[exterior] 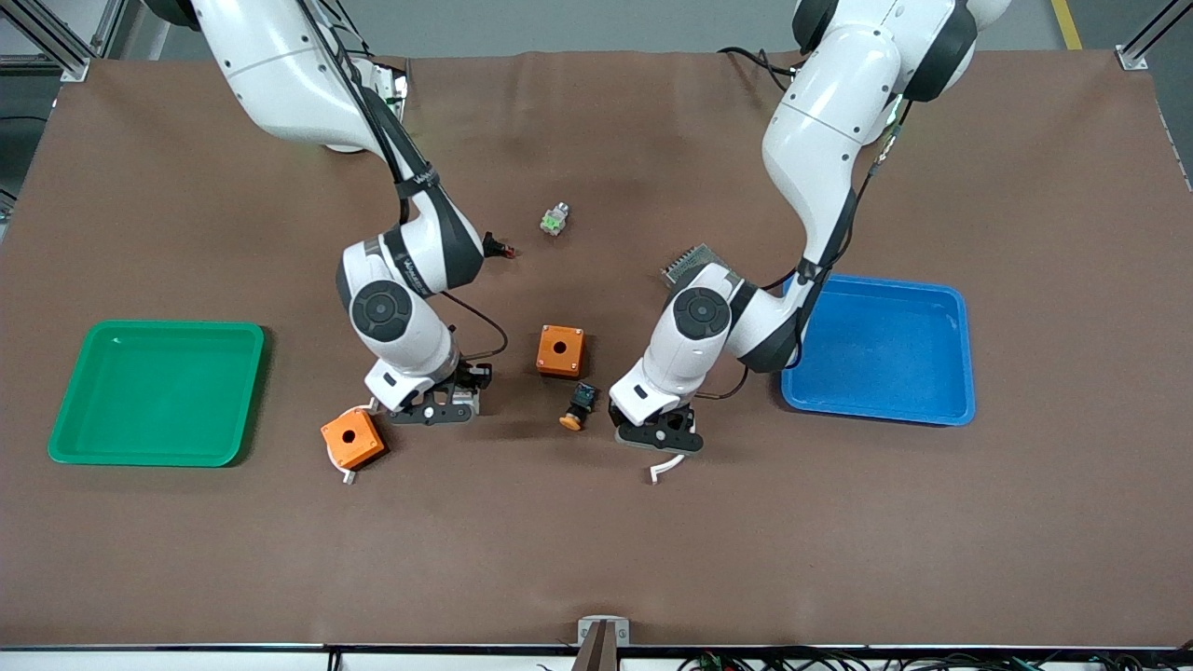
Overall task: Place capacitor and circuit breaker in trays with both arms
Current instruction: 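Carry the capacitor toward the blue tray while the right gripper carries the breaker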
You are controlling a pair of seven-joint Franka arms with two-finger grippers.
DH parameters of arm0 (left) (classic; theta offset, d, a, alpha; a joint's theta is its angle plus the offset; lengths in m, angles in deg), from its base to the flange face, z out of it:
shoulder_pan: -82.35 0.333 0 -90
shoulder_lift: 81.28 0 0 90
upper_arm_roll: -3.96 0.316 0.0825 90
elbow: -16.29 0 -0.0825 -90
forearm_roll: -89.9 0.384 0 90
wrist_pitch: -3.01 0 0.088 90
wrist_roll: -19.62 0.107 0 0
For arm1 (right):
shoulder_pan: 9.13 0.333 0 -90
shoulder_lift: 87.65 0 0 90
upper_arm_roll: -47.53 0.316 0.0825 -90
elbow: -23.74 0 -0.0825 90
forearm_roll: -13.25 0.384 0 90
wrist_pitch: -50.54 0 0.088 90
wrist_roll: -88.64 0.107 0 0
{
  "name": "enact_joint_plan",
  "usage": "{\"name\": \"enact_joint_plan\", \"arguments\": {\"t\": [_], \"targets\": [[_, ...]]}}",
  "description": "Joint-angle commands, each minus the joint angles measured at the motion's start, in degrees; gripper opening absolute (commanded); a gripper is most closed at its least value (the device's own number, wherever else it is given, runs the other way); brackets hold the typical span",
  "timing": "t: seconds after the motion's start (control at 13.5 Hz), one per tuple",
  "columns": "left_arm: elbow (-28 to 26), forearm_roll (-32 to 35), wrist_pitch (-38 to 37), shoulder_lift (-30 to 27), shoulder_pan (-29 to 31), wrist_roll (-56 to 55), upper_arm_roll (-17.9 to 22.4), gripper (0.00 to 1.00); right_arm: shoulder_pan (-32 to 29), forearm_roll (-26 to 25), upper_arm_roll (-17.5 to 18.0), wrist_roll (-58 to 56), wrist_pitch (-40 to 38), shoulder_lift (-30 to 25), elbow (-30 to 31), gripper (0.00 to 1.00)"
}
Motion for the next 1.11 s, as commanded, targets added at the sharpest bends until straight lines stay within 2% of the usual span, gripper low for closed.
{"name": "enact_joint_plan", "arguments": {"t": [0.0,0.15,0.3,0.44,0.52,0.74,0.89,1.04], "targets": [[1.4,0.9,0.2,0.8,-0.9,-1.9,0.8,0.23,-5.0,-0.7,0.6,-5.3,-8.0,-8.0,1.1,0.00],[1.3,0.9,0.1,0.2,-0.8,-3.5,0.8,0.08,-11.2,-0.7,0.6,-14.2,-14.3,-12.2,1.1,0.00],[0.7,1.1,-1.8,-2.7,-0.2,-4.8,0.8,0.06,-16.5,-1.4,0.1,-22.3,-17.1,-14.3,1.5,0.00],[0.7,1.2,-12.1,-6.9,2.0,-4.4,0.8,0.06,-20.7,-6.3,0.1,-25.6,-18.5,-14.5,1.7,0.00],[-0.1,1.2,-15.8,-9.5,3.3,-4.1,0.7,0.06,-23.3,-7.1,0.1,-28.8,-18.5,-14.2,1.8,0.00],[-8.9,1.4,-23.5,-18.6,6.6,-3.4,0.7,0.02,-31.1,-7.3,0.1,-39.2,-17.0,-13.1,1.7,0.00],[-16.1,3.0,-23.5,-23.5,10.1,-0.6,0.6,0.01,-35.5,-7.4,0.1,-47.1,-14.5,-11.0,1.7,0.00],[-23.2,3.1,-23.5,-28.0,15.1,8.7,0.4,0.01,-38.7,-7.3,0.2,-53.1,-11.8,-8.7,1.8,0.00]]}}
